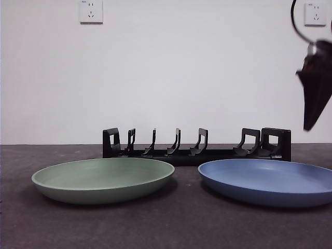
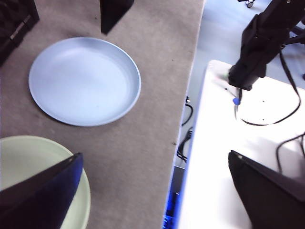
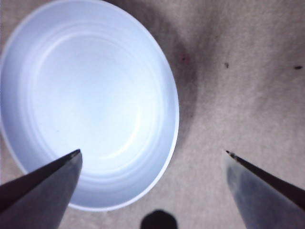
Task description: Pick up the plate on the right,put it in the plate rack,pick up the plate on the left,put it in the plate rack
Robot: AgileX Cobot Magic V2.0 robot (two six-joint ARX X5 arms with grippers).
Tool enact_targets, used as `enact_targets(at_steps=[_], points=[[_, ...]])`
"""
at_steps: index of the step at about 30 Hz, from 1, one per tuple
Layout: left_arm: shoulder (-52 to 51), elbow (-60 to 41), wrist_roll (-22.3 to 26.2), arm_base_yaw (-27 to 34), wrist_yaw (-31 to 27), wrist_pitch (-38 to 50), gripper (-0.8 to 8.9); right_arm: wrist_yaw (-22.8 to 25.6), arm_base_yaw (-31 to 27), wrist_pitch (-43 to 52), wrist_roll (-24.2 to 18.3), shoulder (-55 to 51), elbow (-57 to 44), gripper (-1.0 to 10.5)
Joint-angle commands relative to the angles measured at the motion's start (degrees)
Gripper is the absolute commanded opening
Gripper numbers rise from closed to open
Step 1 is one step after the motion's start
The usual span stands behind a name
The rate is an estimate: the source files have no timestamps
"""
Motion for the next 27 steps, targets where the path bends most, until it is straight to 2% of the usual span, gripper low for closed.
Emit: enact_targets(at_steps=[1,9,15,21,26,27], points=[[0.5,0.2,1.3,-0.5,-0.3,1.5,7.4,0.3,0.5,0.8,0.4,2.9,0.2,5.0],[0.6,0.2,1.3,-0.5,-2.4,2.1,7.4,3.5,2.4,3.4,0.5,8.9,0.2,4.9],[0.6,0.2,1.9,-0.5,-3.7,2.1,7.4,4.2,3.5,4.9,0.8,10.7,0.1,2.2],[0.6,0.2,1.9,-0.5,-4.0,2.1,7.4,4.5,3.5,5.4,0.9,11.0,0.1,1.0],[0.6,0.2,2.4,-0.7,-5.3,2.1,7.4,4.5,3.5,5.5,0.9,11.8,0.1,0.9],[0.6,0.2,2.6,-0.8,-5.9,2.2,7.4,4.5,3.5,5.5,0.9,12.1,0.1,0.6]])
